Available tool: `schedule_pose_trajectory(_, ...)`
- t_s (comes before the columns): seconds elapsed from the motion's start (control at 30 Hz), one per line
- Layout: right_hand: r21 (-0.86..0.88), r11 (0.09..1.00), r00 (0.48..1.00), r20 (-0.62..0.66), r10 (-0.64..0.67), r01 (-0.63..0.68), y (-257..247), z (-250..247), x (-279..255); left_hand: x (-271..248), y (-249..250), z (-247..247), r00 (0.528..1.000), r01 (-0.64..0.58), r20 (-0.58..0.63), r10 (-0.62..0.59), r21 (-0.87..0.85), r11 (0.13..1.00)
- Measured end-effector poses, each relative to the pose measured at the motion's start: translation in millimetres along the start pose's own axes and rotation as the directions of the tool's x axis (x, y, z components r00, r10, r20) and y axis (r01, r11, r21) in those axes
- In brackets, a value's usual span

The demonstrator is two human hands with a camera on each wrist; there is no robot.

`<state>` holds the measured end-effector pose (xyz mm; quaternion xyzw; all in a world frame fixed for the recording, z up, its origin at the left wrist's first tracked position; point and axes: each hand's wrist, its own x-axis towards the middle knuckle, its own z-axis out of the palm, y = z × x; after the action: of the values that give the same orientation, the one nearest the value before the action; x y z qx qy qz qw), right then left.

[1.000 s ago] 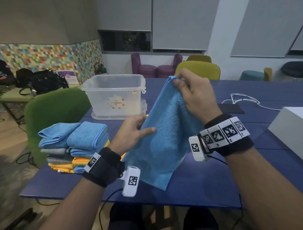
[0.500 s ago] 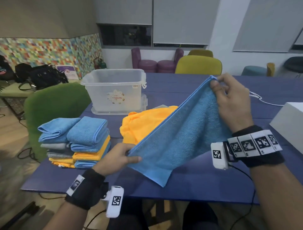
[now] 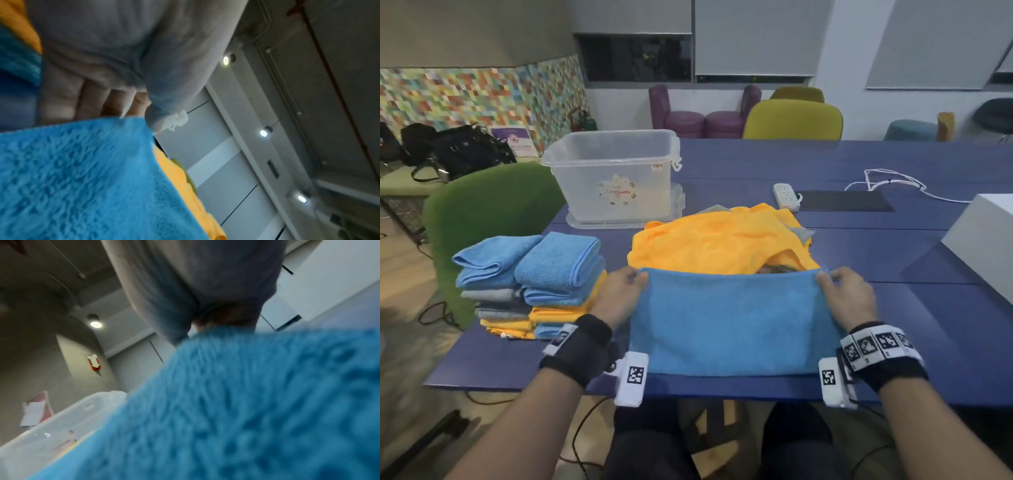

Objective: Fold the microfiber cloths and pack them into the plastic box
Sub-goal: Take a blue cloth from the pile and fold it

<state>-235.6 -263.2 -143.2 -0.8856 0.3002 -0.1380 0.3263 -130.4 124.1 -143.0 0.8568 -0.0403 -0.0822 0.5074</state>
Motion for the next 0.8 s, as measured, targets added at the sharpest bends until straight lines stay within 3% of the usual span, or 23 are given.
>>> schedule_pose_trajectory(0.07, 0.026, 0.996, 0.987, 0.135, 0.086, -0.090, 16.2, 11.8, -3.4, -1.6, -6.9, 9.0, 0.994, 0.077, 0.068, -0.087, 0.141, 0.987)
schedule_pose_trajectory(0.13, 0.076, 0.991, 0.975, 0.198, 0.098, -0.115, 25.4, 12.2, -6.6, -11.0, -7.7, 12.8, 0.992, 0.060, 0.108, -0.071, 0.095, 0.994)
schedule_pose_trajectory(0.27, 0.053, 0.999, 0.957, 0.290, -0.004, -0.012, 35.8, 3.9, -17.3, -23.8, -22.8, 10.5, 0.975, -0.067, 0.219, 0.039, 0.124, 0.990)
schedule_pose_trajectory(0.4, -0.005, 0.999, 0.928, 0.371, -0.046, 0.052, 44.0, -1.8, -33.4, -36.6, -31.7, 3.3, 0.957, -0.071, 0.292, 0.000, 0.234, 0.970)
schedule_pose_trajectory(0.63, -0.080, 0.985, 0.916, 0.385, -0.111, 0.153, 57.0, -5.6, -51.3, -49.8, -47.9, -3.3, 0.980, 0.006, 0.194, -0.052, 0.232, 0.973)
schedule_pose_trajectory(0.8, -0.179, 0.971, 0.945, 0.314, -0.095, 0.157, 51.0, -4.9, -68.1, -63.7, -41.9, 3.0, 0.994, -0.050, 0.109, 0.005, 0.416, 0.908)
